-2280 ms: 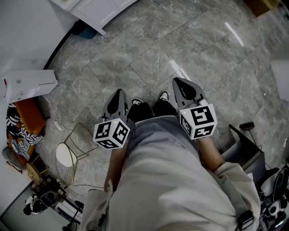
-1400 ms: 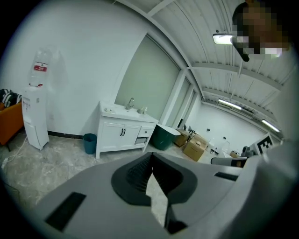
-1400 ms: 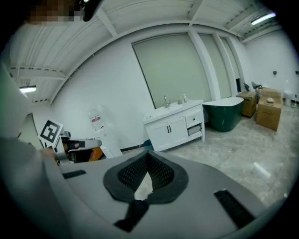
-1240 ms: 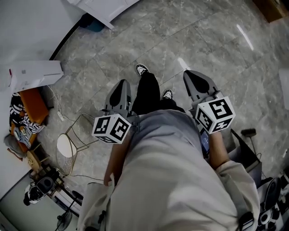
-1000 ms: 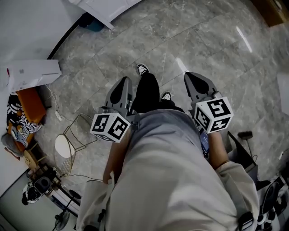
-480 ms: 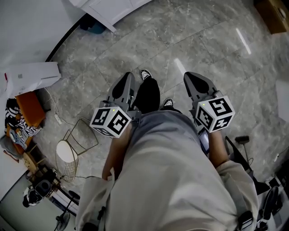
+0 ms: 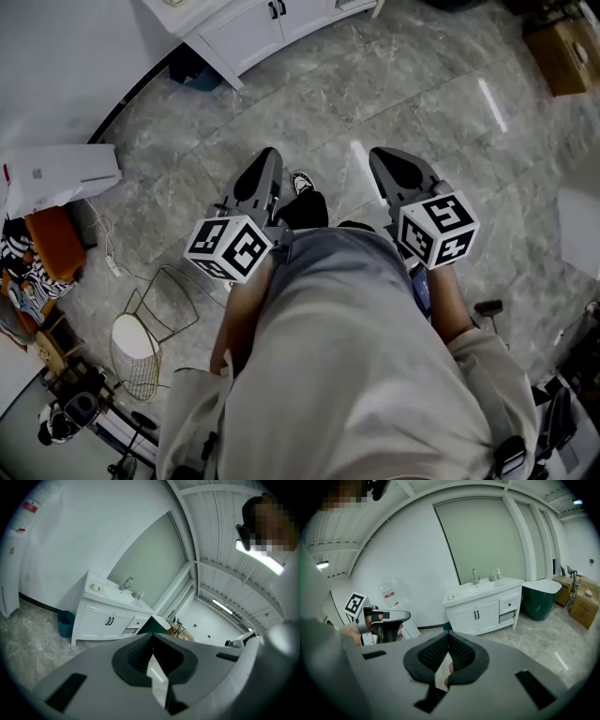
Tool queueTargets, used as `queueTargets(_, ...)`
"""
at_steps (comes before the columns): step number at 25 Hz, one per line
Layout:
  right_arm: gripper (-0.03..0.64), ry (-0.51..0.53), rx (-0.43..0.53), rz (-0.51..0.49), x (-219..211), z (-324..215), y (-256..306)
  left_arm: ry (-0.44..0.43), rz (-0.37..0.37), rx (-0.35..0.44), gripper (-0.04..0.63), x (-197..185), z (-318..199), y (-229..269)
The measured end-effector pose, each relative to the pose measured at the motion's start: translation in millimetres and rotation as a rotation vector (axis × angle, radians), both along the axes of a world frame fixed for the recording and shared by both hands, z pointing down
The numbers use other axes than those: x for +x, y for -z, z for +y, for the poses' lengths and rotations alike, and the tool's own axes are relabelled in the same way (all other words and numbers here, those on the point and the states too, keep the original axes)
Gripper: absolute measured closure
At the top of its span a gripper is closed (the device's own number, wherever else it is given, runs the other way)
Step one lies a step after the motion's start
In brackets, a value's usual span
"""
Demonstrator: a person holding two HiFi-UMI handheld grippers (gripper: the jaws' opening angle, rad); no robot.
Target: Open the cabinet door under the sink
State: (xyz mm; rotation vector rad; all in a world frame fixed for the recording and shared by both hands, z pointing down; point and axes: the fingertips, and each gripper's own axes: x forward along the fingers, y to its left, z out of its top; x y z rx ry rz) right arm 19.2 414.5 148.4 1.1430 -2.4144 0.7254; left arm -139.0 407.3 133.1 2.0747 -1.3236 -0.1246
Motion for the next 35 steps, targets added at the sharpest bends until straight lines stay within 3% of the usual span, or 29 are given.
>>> queueTargets(4,0.606,-0.001,-0.002,0.026,-16.4,-22.7,2.7,-0.002,0.02,0.035,0.595,-10.2,-28.8,16.6)
queueTargets(8,0.606,0.006,0.047,0.116,-24.5,-40.3,2.3,-0.005,0.035,0.063,0.595,-19.0,-48.8,24.2)
queueTargets(11,0.606,0.01,0.057,0.146,-24.4,-51.7,-1.0,-0.015,0.054,0.051,0.595,-22.2,-59.5,20.7)
queueTargets(15,0.606,0.008,0.157,0.31,-11.0,-64.9,1.9,-0.041,0.04,0.024,0.595,-20.4,-66.7,11.8)
queueTargets(19,0.606,0.034,0.162,0.26,-3.7,-77.8,5.1,-0.039,0.037,-0.002,0.595,-18.9,-75.7,4.5)
queueTargets(24,0.606,0.043,0.24,0.303,7.0,-111.1,13.7,-0.064,0.022,-0.032,0.595,-4.3,-95.4,-0.5)
queueTargets(35,0.606,0.099,0.195,0.244,16.2,-208.9,5.9,0.006,0.01,-0.068,0.595,5.4,-182.1,-10.2)
